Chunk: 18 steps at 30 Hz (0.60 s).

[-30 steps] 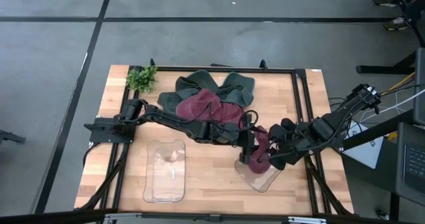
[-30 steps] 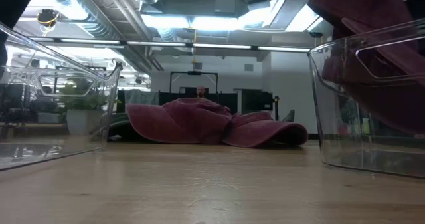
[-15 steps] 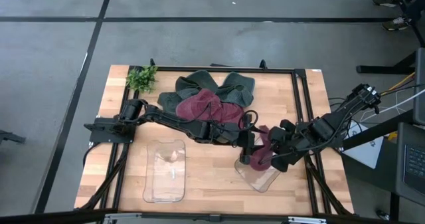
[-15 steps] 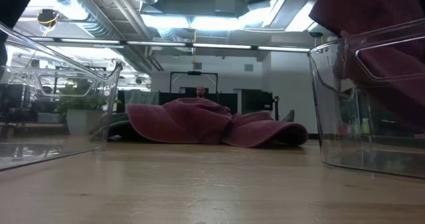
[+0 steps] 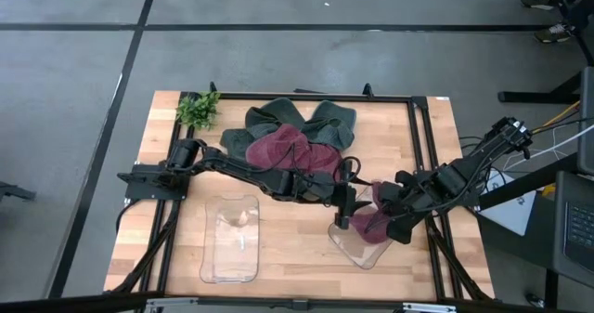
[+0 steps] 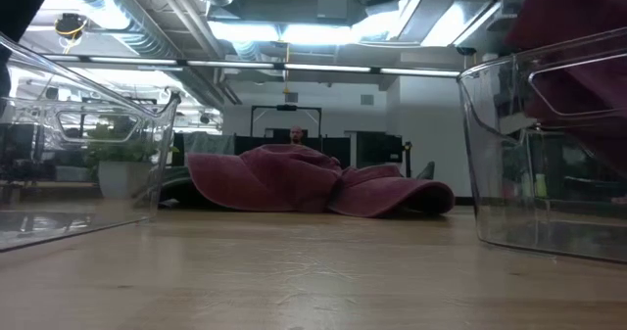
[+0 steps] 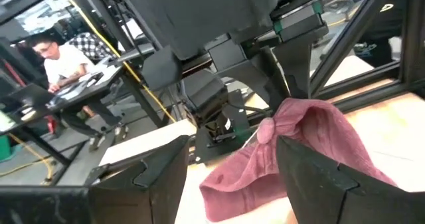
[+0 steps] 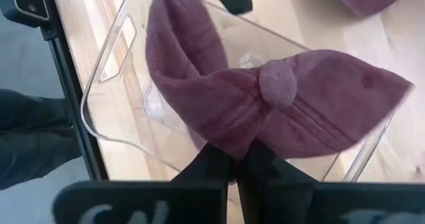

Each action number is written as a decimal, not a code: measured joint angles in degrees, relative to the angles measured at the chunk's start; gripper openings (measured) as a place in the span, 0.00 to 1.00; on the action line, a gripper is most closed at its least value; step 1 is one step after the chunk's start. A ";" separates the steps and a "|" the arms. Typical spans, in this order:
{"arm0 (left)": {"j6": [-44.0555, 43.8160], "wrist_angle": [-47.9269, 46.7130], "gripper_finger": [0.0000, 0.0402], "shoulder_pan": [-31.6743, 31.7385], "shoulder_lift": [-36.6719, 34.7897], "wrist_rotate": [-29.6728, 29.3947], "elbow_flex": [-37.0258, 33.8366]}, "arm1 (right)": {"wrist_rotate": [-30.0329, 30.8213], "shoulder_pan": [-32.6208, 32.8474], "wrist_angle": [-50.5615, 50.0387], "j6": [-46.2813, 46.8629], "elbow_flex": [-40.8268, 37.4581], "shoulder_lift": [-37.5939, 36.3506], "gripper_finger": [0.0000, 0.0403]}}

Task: Pick & Place hat
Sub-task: Put the right red cap into the right transparent bin, then put the left red cap into the right transparent bin

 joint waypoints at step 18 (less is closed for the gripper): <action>0.85 -1.24 0.55 -1.40 -2.86 -4.37 -0.02 | -0.82 -0.01 0.23 0.93 0.00 0.02 0.31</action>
